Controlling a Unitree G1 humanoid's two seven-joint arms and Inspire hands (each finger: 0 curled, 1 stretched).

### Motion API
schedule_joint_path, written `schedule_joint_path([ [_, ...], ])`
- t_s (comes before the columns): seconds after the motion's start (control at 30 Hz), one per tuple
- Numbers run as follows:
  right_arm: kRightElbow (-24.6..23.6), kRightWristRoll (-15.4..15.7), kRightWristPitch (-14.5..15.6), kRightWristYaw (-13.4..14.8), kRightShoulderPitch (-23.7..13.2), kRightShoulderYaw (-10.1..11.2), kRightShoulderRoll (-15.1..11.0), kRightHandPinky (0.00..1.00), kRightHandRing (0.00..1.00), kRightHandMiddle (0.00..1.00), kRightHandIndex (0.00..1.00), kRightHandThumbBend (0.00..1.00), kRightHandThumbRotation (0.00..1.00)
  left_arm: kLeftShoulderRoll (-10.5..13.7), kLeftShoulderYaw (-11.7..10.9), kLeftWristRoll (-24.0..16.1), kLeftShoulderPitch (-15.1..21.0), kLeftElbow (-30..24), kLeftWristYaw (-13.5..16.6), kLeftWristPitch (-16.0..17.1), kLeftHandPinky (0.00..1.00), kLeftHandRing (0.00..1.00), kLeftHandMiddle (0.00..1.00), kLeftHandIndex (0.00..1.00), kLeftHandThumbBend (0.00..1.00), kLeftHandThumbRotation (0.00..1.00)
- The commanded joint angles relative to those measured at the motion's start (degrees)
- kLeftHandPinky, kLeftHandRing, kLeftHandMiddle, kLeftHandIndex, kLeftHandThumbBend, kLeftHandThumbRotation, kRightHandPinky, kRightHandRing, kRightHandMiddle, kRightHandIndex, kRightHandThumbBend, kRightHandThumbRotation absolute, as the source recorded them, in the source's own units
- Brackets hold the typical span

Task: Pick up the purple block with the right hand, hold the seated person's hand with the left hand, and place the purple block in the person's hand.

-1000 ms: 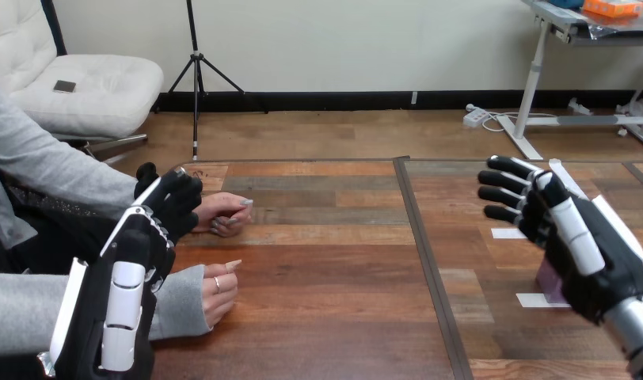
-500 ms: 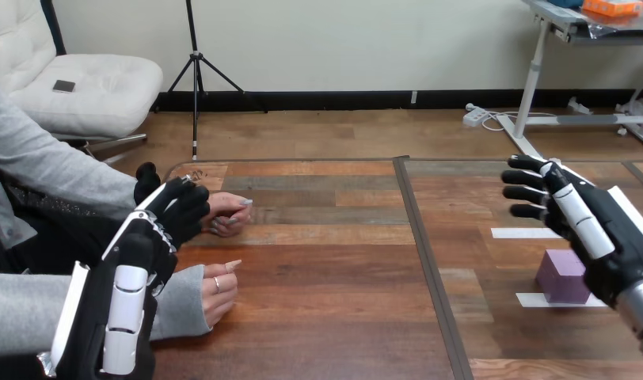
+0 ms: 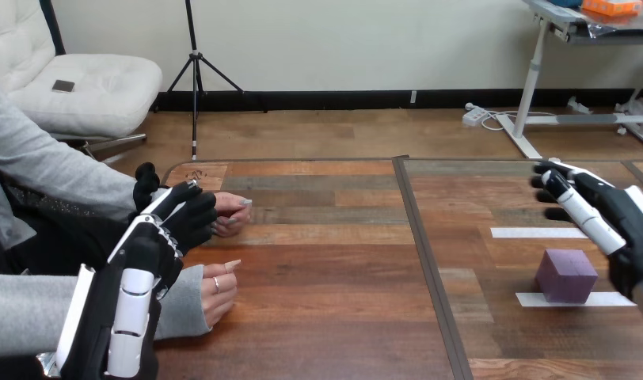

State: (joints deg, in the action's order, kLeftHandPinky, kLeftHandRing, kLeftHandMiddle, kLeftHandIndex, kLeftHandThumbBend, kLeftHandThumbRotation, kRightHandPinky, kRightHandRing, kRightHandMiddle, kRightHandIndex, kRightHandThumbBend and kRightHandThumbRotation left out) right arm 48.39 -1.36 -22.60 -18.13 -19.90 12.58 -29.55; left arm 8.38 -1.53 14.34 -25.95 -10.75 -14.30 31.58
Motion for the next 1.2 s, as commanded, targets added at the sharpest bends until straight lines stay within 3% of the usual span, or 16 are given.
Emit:
schedule_joint_path([
  [0.0, 6.46, 4.12, -3.57, 3.92, -10.13, -1.64, -4.85, 0.81, 0.85, 0.84, 0.83, 0.85, 0.73, -1.98, 0.14, -1.16, 1.95, 0.09, 0.51, 1.85, 0.81, 0.83, 0.82, 0.83, 0.63, 1.00],
  [0.17, 9.75, 8.11, -4.77, 6.38, -11.85, -3.61, -6.54, 0.81, 0.87, 0.86, 0.86, 0.79, 0.67, -2.14, 0.35, -1.32, 1.70, -0.04, 0.65, 1.70, 0.80, 0.83, 0.82, 0.83, 0.63, 1.00],
  [0.27, 11.72, 8.84, -4.66, 6.56, -12.89, -3.80, -6.97, 0.81, 0.86, 0.87, 0.86, 0.78, 0.65, -2.07, 0.40, -1.27, 1.53, 0.05, 0.52, 1.84, 0.80, 0.83, 0.82, 0.83, 0.63, 1.00],
  [0.87, 18.01, 14.47, -0.38, 10.63, -17.20, -7.57, -8.36, 0.80, 0.89, 0.91, 0.90, 0.73, 0.58, -1.19, 0.75, 0.61, 0.43, -1.41, -0.30, -0.56, 0.81, 0.85, 0.85, 0.86, 0.65, 1.00],
  [1.17, 20.61, 17.56, 2.00, 14.22, -18.56, -10.13, -8.39, 0.82, 0.92, 0.94, 0.92, 0.74, 0.55, -1.11, 0.78, 0.61, -0.11, -1.85, -0.27, -1.05, 0.81, 0.86, 0.85, 0.86, 0.63, 1.00],
])
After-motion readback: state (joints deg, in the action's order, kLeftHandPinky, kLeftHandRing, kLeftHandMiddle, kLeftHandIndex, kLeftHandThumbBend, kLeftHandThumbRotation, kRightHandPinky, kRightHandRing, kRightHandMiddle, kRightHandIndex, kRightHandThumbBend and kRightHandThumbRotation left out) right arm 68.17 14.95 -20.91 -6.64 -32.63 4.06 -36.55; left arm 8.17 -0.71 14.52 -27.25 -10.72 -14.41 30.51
